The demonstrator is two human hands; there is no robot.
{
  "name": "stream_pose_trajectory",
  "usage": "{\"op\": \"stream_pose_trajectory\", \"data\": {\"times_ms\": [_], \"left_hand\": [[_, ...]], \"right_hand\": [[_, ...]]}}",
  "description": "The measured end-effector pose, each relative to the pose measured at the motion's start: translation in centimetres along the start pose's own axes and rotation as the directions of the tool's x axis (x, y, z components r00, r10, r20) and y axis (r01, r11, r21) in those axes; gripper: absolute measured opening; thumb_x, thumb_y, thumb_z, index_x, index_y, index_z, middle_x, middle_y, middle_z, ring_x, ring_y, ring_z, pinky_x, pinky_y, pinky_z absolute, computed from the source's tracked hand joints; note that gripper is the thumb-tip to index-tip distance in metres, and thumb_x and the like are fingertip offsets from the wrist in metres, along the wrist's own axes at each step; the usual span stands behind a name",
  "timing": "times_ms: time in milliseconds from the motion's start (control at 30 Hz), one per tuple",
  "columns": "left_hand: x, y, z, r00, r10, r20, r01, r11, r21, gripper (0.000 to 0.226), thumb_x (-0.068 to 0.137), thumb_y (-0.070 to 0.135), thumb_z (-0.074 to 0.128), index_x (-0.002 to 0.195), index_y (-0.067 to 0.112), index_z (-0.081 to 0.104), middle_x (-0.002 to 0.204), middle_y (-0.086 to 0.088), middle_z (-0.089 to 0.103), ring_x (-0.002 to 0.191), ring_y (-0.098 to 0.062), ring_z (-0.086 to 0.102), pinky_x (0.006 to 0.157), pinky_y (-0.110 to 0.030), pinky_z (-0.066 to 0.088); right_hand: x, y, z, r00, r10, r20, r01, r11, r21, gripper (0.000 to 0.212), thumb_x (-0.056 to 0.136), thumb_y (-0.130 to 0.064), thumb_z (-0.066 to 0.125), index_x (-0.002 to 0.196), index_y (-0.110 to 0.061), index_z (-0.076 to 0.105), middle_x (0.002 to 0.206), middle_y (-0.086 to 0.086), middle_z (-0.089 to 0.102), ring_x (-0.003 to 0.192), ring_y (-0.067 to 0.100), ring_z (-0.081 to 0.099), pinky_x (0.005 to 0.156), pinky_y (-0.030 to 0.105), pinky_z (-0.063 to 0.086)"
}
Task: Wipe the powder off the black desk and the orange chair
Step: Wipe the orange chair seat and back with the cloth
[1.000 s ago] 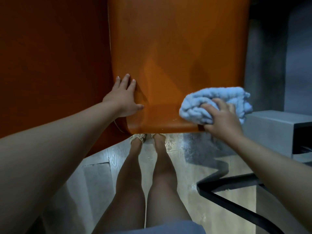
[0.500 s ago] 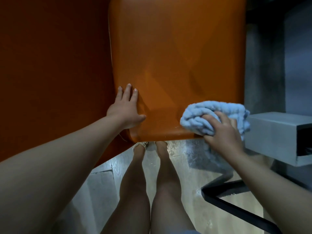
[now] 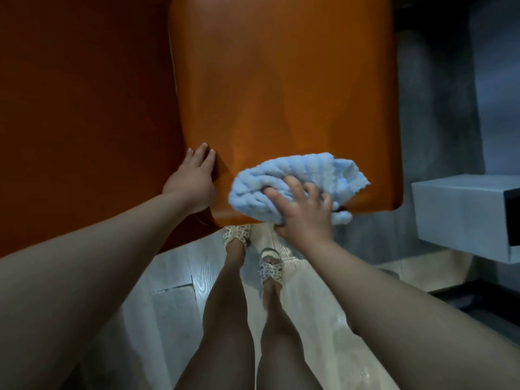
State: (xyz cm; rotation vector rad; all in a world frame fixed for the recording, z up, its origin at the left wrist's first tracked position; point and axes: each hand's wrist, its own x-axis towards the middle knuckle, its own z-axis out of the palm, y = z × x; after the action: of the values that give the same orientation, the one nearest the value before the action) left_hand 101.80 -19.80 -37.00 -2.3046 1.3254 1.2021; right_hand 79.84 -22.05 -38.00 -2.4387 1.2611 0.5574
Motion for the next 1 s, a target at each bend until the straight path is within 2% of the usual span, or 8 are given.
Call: {"op": "stream_pose_trajectory", "data": {"times_ms": [200, 367, 467, 567, 733, 833, 933, 1000], "left_hand": [[-1.0, 1.5, 2.4, 0.997, -0.059, -0.042, 0.06, 0.998, 0.011, 0.078, 0.093, 0.012, 0.048, 0.151, 0.023, -0.002, 0.159, 0.002, -0.011, 0.145, -0.023, -0.01, 0.117, -0.045, 0.015], [-1.7, 1.8, 4.4, 0.997, -0.058, -0.056, 0.058, 0.998, 0.014, 0.079, 0.091, 0.009, 0.048, 0.151, 0.025, -0.001, 0.159, 0.004, -0.011, 0.145, -0.022, -0.01, 0.116, -0.046, 0.015], [-2.3, 1.3, 5.2, 0.999, -0.023, -0.038, 0.024, 0.999, 0.027, 0.08, 0.089, 0.003, 0.045, 0.151, 0.027, 0.001, 0.159, 0.005, -0.011, 0.145, -0.022, -0.009, 0.117, -0.045, 0.014], [-2.4, 0.6, 5.2, 0.999, 0.037, -0.019, -0.036, 0.999, 0.031, 0.078, 0.088, 0.002, 0.042, 0.151, 0.03, 0.005, 0.159, 0.004, -0.009, 0.146, -0.021, -0.009, 0.116, -0.042, 0.009], [-2.5, -0.3, 5.6, 0.997, 0.072, 0.017, -0.073, 0.993, 0.094, 0.075, 0.09, 0.005, 0.042, 0.151, 0.026, 0.004, 0.159, 0.002, -0.009, 0.146, -0.023, -0.008, 0.116, -0.041, 0.008], [-2.4, -0.2, 5.5, 0.998, 0.06, 0.017, -0.061, 0.994, 0.089, 0.08, 0.088, 0.002, 0.045, 0.151, 0.027, 0.002, 0.158, 0.004, -0.011, 0.145, -0.023, -0.01, 0.116, -0.045, 0.009], [-2.4, -0.3, 5.6, 0.997, 0.067, 0.024, -0.07, 0.992, 0.101, 0.083, 0.087, 0.002, 0.047, 0.151, 0.027, -0.001, 0.158, 0.004, -0.014, 0.145, -0.023, -0.011, 0.115, -0.046, 0.011], [-2.5, -0.3, 5.8, 0.997, 0.071, 0.018, -0.072, 0.989, 0.13, 0.085, 0.087, 0.004, 0.049, 0.15, 0.027, -0.003, 0.158, 0.004, -0.015, 0.145, -0.023, -0.012, 0.115, -0.046, 0.013]], "right_hand": [[-7.3, 12.5, 0.5, 0.924, 0.376, 0.075, -0.378, 0.925, 0.025, 0.061, 0.082, -0.026, 0.062, 0.136, -0.039, 0.038, 0.145, 0.005, 0.023, 0.124, 0.037, 0.03, 0.092, 0.047, 0.039], [-8.3, 13.3, -1.6, 0.736, 0.672, -0.087, -0.59, 0.699, 0.405, 0.064, 0.075, -0.036, 0.065, 0.13, -0.043, 0.034, 0.136, 0.013, 0.03, 0.122, 0.041, 0.036, 0.091, 0.05, 0.039], [-4.9, 6.6, -2.8, 0.848, 0.458, -0.267, -0.308, 0.835, 0.456, 0.068, 0.074, -0.041, 0.067, 0.131, -0.046, 0.03, 0.147, 0.008, 0.025, 0.128, 0.037, 0.034, 0.094, 0.049, 0.039], [-1.4, -0.5, -1.8, 0.994, 0.062, -0.096, -0.043, 0.981, 0.192, 0.072, 0.078, -0.036, 0.066, 0.139, -0.044, 0.028, 0.156, -0.001, 0.004, 0.134, 0.036, 0.019, 0.099, 0.052, 0.032], [-1.9, 1.2, 1.0, 0.997, -0.041, -0.072, 0.043, 0.999, 0.028, 0.061, 0.083, -0.02, 0.061, 0.133, -0.043, 0.036, 0.157, -0.007, 0.005, 0.133, 0.034, 0.019, 0.097, 0.052, 0.032], [-4.4, 8.0, 0.4, 0.977, 0.202, -0.063, -0.201, 0.979, 0.015, 0.058, 0.081, -0.019, 0.062, 0.132, -0.036, 0.04, 0.154, -0.001, 0.015, 0.132, 0.038, 0.025, 0.096, 0.052, 0.036], [-6.3, 12.9, -1.5, 0.803, 0.593, -0.062, -0.566, 0.791, 0.233, 0.058, 0.079, -0.018, 0.058, 0.132, -0.031, 0.04, 0.149, 0.01, 0.023, 0.13, 0.043, 0.03, 0.1, 0.054, 0.035], [-6.1, 12.1, -2.9, 0.724, 0.647, -0.241, -0.524, 0.742, 0.417, 0.06, 0.075, -0.027, 0.059, 0.131, -0.029, 0.04, 0.146, 0.015, 0.028, 0.129, 0.043, 0.03, 0.103, 0.051, 0.032]]}}
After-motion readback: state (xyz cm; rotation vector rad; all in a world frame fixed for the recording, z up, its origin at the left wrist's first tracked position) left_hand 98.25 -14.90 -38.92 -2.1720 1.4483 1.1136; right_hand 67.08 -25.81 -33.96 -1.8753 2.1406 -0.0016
